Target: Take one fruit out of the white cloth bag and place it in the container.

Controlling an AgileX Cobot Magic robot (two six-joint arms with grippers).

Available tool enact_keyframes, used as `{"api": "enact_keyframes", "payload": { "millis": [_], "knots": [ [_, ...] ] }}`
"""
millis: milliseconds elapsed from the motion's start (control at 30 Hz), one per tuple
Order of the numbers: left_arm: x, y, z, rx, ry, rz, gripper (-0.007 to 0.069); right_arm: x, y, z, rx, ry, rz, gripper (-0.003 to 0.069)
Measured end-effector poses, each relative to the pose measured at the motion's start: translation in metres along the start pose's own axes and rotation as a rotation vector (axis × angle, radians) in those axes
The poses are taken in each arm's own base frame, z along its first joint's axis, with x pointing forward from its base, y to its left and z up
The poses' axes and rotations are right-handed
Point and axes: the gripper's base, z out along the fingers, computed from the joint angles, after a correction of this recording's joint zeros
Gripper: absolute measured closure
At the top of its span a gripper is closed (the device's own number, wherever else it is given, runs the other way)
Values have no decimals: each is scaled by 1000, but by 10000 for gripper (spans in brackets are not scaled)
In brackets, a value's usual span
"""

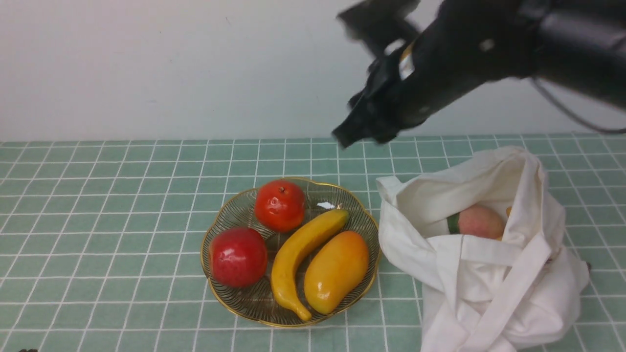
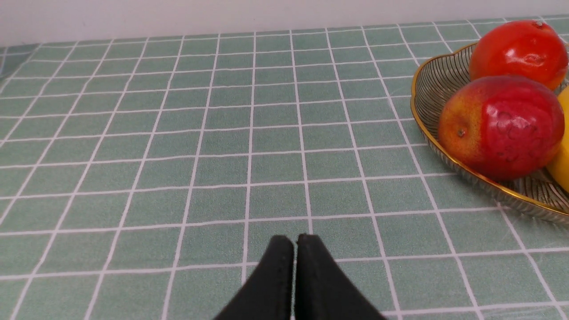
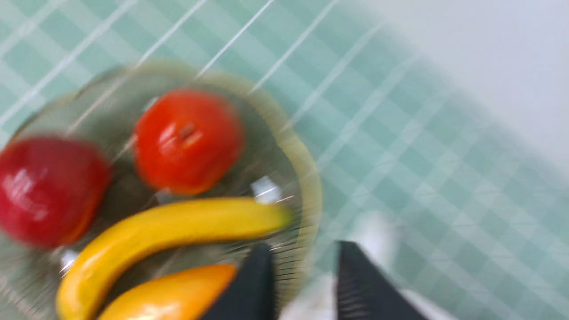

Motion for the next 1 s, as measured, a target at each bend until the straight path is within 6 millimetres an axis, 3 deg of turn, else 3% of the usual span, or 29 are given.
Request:
{"api": "enact_keyframes", "payload": {
  "millis": [67, 167, 200, 233, 267, 300, 367, 400, 433, 467, 500, 567, 633, 700, 733, 800, 933, 1000],
  "knots": [
    [0, 0, 0, 0, 0, 0, 632, -5, -17, -63, 82, -128, 57, 631],
    [0, 0, 0, 0, 0, 0, 632, 0, -33, -141, 137, -294, 131, 666],
    [0, 0, 0, 0, 0, 0, 632, 1, -34, -146, 139, -306, 135, 667],
    [0, 0, 0, 0, 0, 0, 632, 5, -37, -166, 145, -349, 149, 669],
    [0, 0, 0, 0, 0, 0, 632, 17, -41, -204, 153, -431, 175, 671],
    [0, 0, 0, 0, 0, 0, 632, 27, -43, -225, 155, -475, 188, 671],
    [0, 0, 0, 0, 0, 0, 632, 42, -45, -248, 155, -533, 205, 671],
    [0, 0, 0, 0, 0, 0, 632, 69, -46, -278, 149, -616, 238, 671],
    [0, 0, 0, 0, 0, 0, 632, 72, -46, -281, 148, -628, 240, 671],
    [0, 0, 0, 0, 0, 0, 632, 108, -44, -305, 134, -733, 267, 671],
    [0, 0, 0, 0, 0, 0, 632, 126, -43, -317, 128, -794, 275, 671],
    [0, 0, 0, 0, 0, 0, 632, 144, -40, -319, 120, -847, 272, 671],
    [0, 0, 0, 0, 0, 0, 632, 183, -35, -328, 110, -953, 270, 672],
    [0, 0, 0, 0, 0, 0, 632, 208, -29, -322, 96, -988, 269, 672],
    [0, 0, 0, 0, 0, 0, 632, 235, -24, -316, 82, -1017, 276, 673],
    [0, 0, 0, 0, 0, 0, 632, 258, -19, -310, 74, -1043, 282, 673],
    [0, 0, 0, 0, 0, 0, 632, 294, -11, -292, 54, -1087, 293, 673],
    [0, 0, 0, 0, 0, -1, 632, 296, -9, -284, 35, -1045, 311, 673]
  ]
}}
